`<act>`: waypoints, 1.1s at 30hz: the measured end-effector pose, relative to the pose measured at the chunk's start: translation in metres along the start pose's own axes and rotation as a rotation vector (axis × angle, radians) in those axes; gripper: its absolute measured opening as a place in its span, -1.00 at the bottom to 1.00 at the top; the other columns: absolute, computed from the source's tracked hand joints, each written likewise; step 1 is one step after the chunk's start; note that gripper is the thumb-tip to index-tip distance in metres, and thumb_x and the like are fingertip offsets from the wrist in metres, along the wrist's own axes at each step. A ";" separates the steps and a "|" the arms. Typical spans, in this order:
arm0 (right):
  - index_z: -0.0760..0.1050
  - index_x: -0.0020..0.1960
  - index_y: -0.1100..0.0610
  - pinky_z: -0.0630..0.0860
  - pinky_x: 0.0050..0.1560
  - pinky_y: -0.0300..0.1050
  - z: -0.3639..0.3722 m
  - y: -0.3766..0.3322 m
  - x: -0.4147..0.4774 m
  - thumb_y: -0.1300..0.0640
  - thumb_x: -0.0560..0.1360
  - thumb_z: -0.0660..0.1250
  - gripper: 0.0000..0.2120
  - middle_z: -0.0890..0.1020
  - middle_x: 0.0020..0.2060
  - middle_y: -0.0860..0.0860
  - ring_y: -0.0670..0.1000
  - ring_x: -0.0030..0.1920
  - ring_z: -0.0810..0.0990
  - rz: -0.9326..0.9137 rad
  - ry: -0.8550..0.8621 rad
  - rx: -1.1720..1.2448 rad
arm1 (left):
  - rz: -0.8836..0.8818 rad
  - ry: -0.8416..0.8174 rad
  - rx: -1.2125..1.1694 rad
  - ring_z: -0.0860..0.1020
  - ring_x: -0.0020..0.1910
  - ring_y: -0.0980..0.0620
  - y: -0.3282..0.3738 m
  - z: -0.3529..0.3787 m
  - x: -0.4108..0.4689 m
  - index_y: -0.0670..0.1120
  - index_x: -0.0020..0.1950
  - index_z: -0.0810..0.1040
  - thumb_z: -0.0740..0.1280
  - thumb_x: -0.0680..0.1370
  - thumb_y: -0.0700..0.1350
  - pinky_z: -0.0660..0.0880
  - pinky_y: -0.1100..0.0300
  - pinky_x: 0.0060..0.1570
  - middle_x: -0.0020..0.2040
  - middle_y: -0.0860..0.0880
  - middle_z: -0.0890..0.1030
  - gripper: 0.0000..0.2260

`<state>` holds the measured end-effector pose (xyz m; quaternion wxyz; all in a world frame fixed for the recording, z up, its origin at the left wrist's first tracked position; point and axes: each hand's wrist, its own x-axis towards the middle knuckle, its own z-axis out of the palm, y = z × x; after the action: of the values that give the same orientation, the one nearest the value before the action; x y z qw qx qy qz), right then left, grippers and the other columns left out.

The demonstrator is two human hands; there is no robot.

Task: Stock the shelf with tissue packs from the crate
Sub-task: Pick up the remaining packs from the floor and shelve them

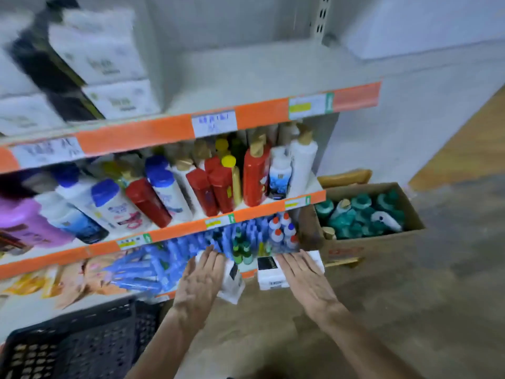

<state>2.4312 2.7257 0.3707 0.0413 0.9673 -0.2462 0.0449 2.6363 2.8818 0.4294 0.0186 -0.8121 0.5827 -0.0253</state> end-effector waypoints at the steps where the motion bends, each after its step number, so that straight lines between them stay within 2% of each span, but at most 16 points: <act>1: 0.45 0.35 0.18 0.30 0.30 0.04 -0.034 0.004 0.006 0.27 0.43 0.02 -0.47 0.65 0.09 0.06 0.09 0.08 0.63 0.001 0.001 -0.004 | 0.011 0.052 0.000 0.58 0.14 -0.05 0.001 -0.034 0.002 -0.09 -0.04 0.51 0.32 0.39 -0.23 0.54 0.04 -0.02 -0.04 -0.05 0.56 -0.84; 2: 0.48 0.34 0.17 0.30 0.30 0.04 -0.065 0.007 0.011 0.26 0.43 0.03 -0.47 0.64 0.10 0.06 0.09 0.09 0.63 0.001 0.005 -0.007 | 0.014 0.083 0.001 0.59 0.11 -0.06 0.002 -0.064 0.003 -0.09 -0.04 0.50 0.27 0.41 -0.26 0.55 0.04 -0.06 -0.07 -0.06 0.55 -0.84; 3: 0.49 0.34 0.18 0.29 0.31 0.04 -0.095 0.011 0.015 0.26 0.42 0.02 -0.47 0.64 0.11 0.07 0.09 0.10 0.63 0.001 0.013 -0.007 | 0.007 0.087 0.017 0.59 0.09 -0.07 0.002 -0.091 0.005 -0.10 -0.04 0.49 0.33 0.37 -0.28 0.55 0.04 -0.09 -0.08 -0.06 0.55 -0.80; 5: 0.47 0.34 0.19 0.27 0.32 0.04 -0.152 0.021 0.025 0.26 0.38 0.00 -0.42 0.64 0.14 0.08 0.11 0.12 0.63 0.005 0.047 -0.004 | -0.031 0.060 0.033 0.58 0.12 -0.07 0.002 -0.141 0.012 -0.11 -0.01 0.48 0.52 0.20 -0.29 0.56 0.03 -0.10 -0.07 -0.07 0.55 -0.57; 7: 0.36 0.38 0.19 0.32 0.33 0.06 -0.201 0.032 0.037 0.26 0.34 -0.03 -0.38 0.62 0.16 0.08 0.11 0.13 0.62 -0.002 0.091 -0.022 | -0.068 0.014 0.008 0.53 0.21 -0.06 0.005 -0.191 0.019 -0.11 0.10 0.44 0.60 0.14 -0.24 0.55 0.00 0.00 0.04 -0.06 0.54 -0.41; 10: 0.32 0.40 0.20 0.28 0.35 0.04 -0.265 0.052 0.055 0.25 0.37 -0.01 -0.40 0.60 0.18 0.07 0.11 0.16 0.60 -0.025 0.136 -0.062 | -0.105 0.023 0.067 0.33 0.41 -0.04 0.008 -0.251 0.030 -0.10 0.33 0.31 0.55 0.25 -0.25 0.42 -0.02 0.28 0.30 -0.03 0.38 -0.28; 12: 0.42 0.38 0.19 0.28 0.35 0.02 -0.300 0.065 0.065 0.25 0.39 0.02 -0.42 0.60 0.16 0.07 0.10 0.14 0.59 -0.030 0.151 -0.106 | -0.104 0.048 0.092 0.42 0.32 -0.05 0.008 -0.282 0.041 -0.11 0.25 0.36 0.62 0.13 -0.23 0.51 -0.02 0.17 0.21 -0.03 0.44 -0.24; 14: 0.49 0.34 0.19 0.37 0.32 0.03 -0.332 0.077 0.075 0.25 0.37 0.02 -0.42 0.62 0.14 0.07 0.09 0.11 0.61 -0.037 0.185 -0.142 | -0.100 0.110 0.108 0.47 0.24 -0.05 0.010 -0.310 0.053 -0.11 0.19 0.43 0.63 0.15 -0.19 0.54 0.01 0.08 0.12 -0.04 0.48 -0.33; 17: 0.49 0.34 0.20 0.43 0.30 0.04 -0.368 0.093 0.088 0.29 0.35 -0.01 -0.39 0.62 0.15 0.08 0.10 0.12 0.61 -0.037 0.209 -0.196 | -0.078 0.186 0.158 0.33 0.38 -0.01 0.014 -0.350 0.074 -0.09 0.32 0.34 0.46 0.43 -0.10 0.38 0.06 0.27 0.27 -0.02 0.39 -0.48; 19: 0.47 0.35 0.21 0.45 0.31 0.05 -0.383 0.103 0.098 0.33 0.34 0.08 -0.41 0.61 0.16 0.09 0.11 0.14 0.59 -0.037 0.221 -0.226 | -0.090 0.244 0.169 0.31 0.38 -0.01 0.016 -0.370 0.089 -0.09 0.33 0.32 0.40 0.49 -0.07 0.35 0.07 0.29 0.28 -0.03 0.38 -0.54; 22: 0.42 0.40 0.23 0.40 0.36 0.09 -0.399 0.113 0.113 0.37 0.20 0.41 -0.26 0.57 0.22 0.12 0.14 0.20 0.56 -0.043 0.185 -0.198 | -0.111 0.280 0.140 0.33 0.37 -0.04 0.015 -0.390 0.104 -0.11 0.30 0.35 0.40 0.48 -0.13 0.39 0.03 0.25 0.25 -0.05 0.40 -0.57; 26: 0.44 0.37 0.25 0.40 0.34 0.10 -0.404 0.121 0.140 0.34 0.05 0.54 -0.12 0.59 0.20 0.14 0.14 0.18 0.58 -0.069 0.209 -0.215 | -0.140 0.316 0.151 0.43 0.23 -0.02 0.003 -0.396 0.128 -0.09 0.18 0.42 0.56 0.28 -0.13 0.48 0.07 0.07 0.12 -0.02 0.46 -0.46; 28: 0.36 0.43 0.24 0.28 0.42 0.07 -0.405 0.123 0.155 0.37 0.09 0.52 -0.08 0.54 0.26 0.13 0.13 0.25 0.53 -0.059 0.173 -0.219 | -0.149 0.331 0.177 0.48 0.13 -0.03 -0.007 -0.392 0.142 -0.09 0.09 0.47 0.59 0.19 -0.18 0.51 0.08 -0.03 0.03 -0.01 0.49 -0.46; 29: 0.24 0.50 0.24 0.16 0.48 0.06 -0.405 0.123 0.162 0.39 0.16 0.48 -0.06 0.46 0.35 0.13 0.13 0.35 0.44 -0.064 0.145 -0.211 | -0.149 0.332 0.181 0.48 0.12 -0.03 -0.013 -0.391 0.150 -0.09 0.08 0.48 0.59 0.18 -0.19 0.52 0.09 -0.05 0.02 -0.01 0.49 -0.47; 31: -0.03 0.57 0.22 -0.06 0.54 0.05 -0.406 0.125 0.178 0.41 0.27 0.40 -0.01 0.23 0.50 0.12 0.12 0.49 0.21 -0.092 0.089 -0.206 | -0.148 0.324 0.190 0.44 0.17 -0.02 -0.027 -0.387 0.167 -0.08 0.14 0.44 0.56 0.25 -0.19 0.51 0.09 0.03 0.07 0.00 0.44 -0.48; 33: -0.13 0.58 0.21 -0.15 0.54 0.04 -0.409 0.127 0.196 0.44 0.32 0.33 -0.03 0.13 0.53 0.11 0.12 0.52 0.10 -0.095 0.059 -0.228 | -0.145 0.309 0.188 0.40 0.20 -0.02 -0.041 -0.385 0.187 -0.08 0.22 0.38 0.52 0.34 -0.14 0.47 0.08 0.12 0.13 0.00 0.40 -0.48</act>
<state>2.5143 2.5640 0.8054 0.1603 0.9652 -0.2023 0.0429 2.7105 2.7176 0.8195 0.0027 -0.8332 0.5136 -0.2052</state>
